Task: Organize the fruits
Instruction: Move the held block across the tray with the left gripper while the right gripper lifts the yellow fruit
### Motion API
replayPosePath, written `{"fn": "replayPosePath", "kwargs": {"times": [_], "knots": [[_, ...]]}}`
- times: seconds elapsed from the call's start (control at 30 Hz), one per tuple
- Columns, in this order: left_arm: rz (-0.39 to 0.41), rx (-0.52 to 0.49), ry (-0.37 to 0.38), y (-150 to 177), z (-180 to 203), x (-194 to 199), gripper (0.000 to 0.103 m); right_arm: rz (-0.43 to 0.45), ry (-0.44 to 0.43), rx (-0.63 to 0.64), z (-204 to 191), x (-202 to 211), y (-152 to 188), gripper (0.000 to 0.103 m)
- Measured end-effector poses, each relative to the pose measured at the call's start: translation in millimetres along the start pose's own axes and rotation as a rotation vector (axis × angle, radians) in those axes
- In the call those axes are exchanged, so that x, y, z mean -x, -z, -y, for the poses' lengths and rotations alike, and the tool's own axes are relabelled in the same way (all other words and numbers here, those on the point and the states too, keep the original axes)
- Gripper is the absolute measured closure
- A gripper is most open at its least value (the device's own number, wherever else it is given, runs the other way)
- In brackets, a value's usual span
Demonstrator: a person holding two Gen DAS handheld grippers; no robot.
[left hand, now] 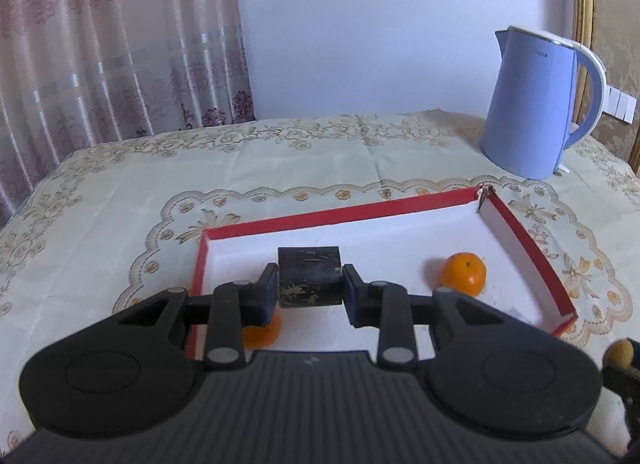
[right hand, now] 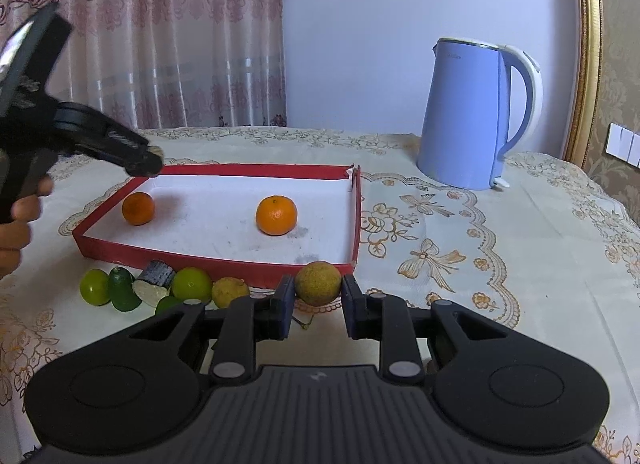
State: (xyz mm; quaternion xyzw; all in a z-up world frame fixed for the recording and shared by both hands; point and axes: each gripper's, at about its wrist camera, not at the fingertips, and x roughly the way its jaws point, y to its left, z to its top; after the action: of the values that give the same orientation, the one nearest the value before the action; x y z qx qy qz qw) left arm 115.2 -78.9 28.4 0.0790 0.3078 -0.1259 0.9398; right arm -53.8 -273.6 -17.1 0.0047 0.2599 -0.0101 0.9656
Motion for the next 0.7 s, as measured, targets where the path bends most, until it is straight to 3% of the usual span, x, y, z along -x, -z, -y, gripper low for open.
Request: {"fn": "replayPosePath", "kwargs": {"times": [0.7], "knots": [[-0.081,-0.057,-0.055,-5,25,-80,0.072,-0.001,0.011,0.017,-5,6,0,0.079]]}}
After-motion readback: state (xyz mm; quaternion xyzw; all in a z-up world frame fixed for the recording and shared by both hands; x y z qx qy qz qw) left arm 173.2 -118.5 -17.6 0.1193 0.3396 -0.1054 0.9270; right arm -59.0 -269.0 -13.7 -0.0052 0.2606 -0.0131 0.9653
